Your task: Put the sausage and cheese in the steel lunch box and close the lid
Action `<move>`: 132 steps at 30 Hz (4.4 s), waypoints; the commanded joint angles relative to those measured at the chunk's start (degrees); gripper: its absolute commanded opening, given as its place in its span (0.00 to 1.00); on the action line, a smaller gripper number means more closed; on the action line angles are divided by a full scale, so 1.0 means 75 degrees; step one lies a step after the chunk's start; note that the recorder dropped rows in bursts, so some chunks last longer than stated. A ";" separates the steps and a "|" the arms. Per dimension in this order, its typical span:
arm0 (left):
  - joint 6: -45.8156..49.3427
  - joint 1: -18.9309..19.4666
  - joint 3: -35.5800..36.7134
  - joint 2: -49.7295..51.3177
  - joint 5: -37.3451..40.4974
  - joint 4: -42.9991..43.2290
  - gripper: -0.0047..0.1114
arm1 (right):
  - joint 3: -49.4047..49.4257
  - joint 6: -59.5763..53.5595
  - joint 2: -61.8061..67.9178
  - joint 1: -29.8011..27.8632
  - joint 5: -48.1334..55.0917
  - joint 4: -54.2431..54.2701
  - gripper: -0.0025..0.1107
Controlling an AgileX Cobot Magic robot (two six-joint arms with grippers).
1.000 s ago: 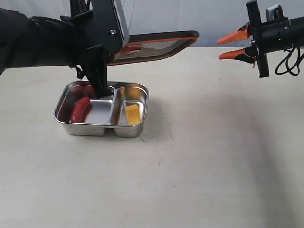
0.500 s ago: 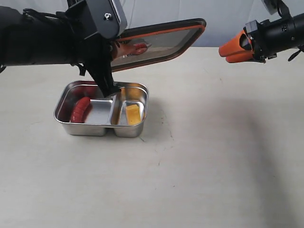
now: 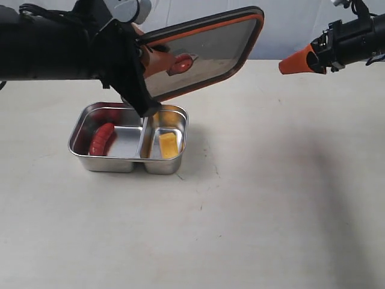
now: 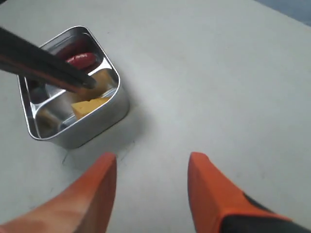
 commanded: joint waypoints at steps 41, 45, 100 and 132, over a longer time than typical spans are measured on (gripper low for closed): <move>-0.0012 0.0187 -0.0041 -0.0459 -0.0916 0.7920 0.04 | -0.0622 0.7801 0.0809 0.0193 0.0021 0.1906 0.55; -0.0012 0.0187 -0.0041 -0.0459 -0.1064 0.8210 0.04 | -0.0622 0.7968 0.0959 0.0407 0.0021 0.2026 0.55; -0.0040 0.0187 -0.0041 -0.0459 -0.1910 0.8999 0.04 | -0.0622 0.7601 0.1117 0.2551 0.0021 0.4757 0.02; -0.0027 0.0203 -0.0041 -0.0899 -0.2256 0.6969 0.72 | -0.0622 0.7151 0.1117 0.2551 0.0021 0.4846 0.01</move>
